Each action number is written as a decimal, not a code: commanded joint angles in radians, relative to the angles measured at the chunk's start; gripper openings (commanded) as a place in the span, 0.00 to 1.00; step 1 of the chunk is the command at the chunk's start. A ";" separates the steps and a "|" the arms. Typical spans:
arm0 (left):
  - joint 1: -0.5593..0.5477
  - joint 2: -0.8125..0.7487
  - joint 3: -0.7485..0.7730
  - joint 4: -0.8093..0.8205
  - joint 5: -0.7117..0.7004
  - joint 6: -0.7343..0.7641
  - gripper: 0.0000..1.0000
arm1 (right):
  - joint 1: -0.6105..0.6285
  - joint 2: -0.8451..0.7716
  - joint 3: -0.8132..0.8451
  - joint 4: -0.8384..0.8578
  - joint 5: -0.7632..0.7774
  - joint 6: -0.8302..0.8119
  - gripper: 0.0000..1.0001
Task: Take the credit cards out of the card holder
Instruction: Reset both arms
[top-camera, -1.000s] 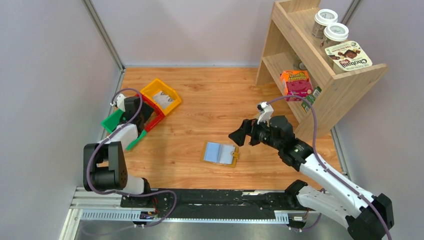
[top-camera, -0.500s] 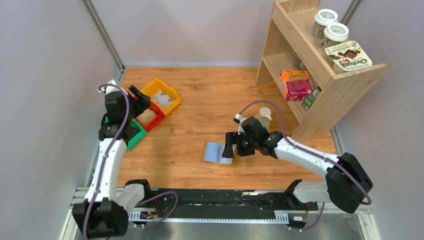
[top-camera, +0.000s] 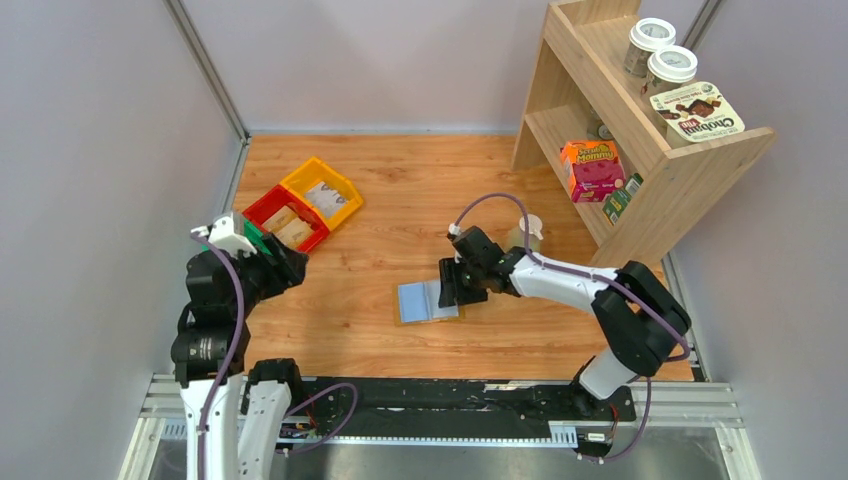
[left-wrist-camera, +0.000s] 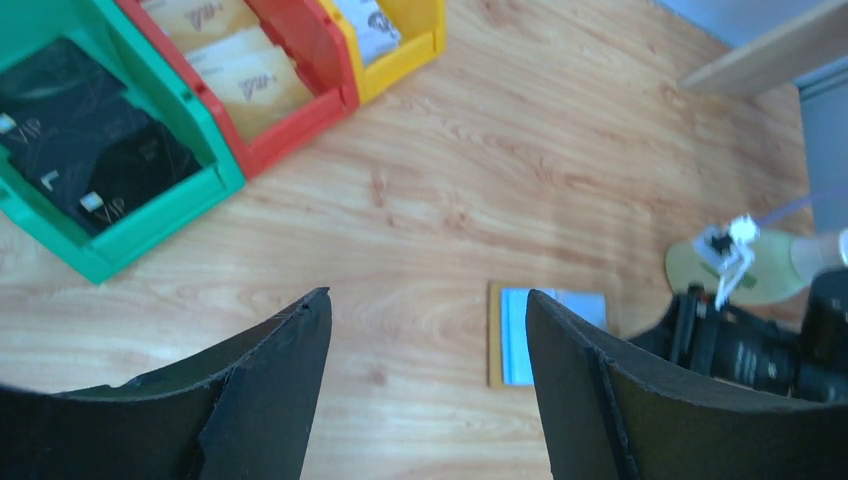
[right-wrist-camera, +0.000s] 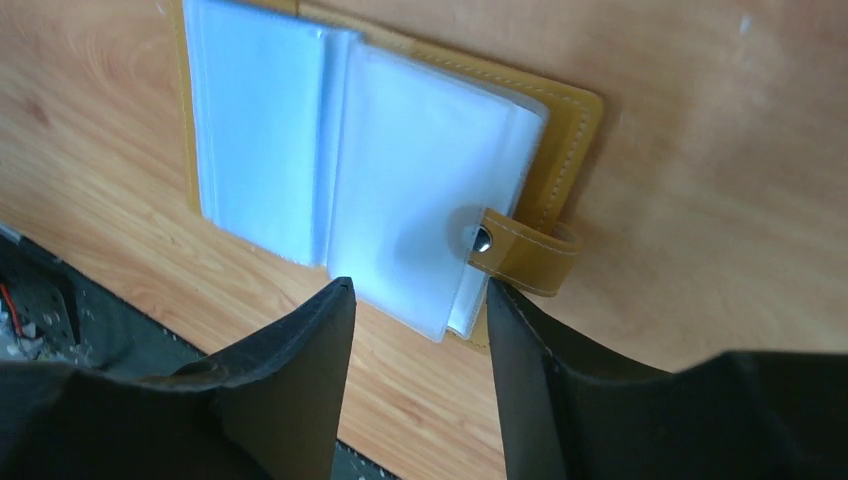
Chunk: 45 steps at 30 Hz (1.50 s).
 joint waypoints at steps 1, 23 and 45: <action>0.003 -0.051 0.029 -0.181 0.055 0.002 0.78 | 0.002 0.079 0.162 0.049 0.118 -0.082 0.51; -0.010 -0.120 0.255 -0.362 -0.106 0.101 0.83 | -0.036 -0.668 0.150 -0.126 0.528 -0.277 1.00; -0.035 -0.129 0.322 -0.433 -0.217 0.075 0.82 | -0.036 -1.461 -0.150 -0.103 0.727 -0.426 1.00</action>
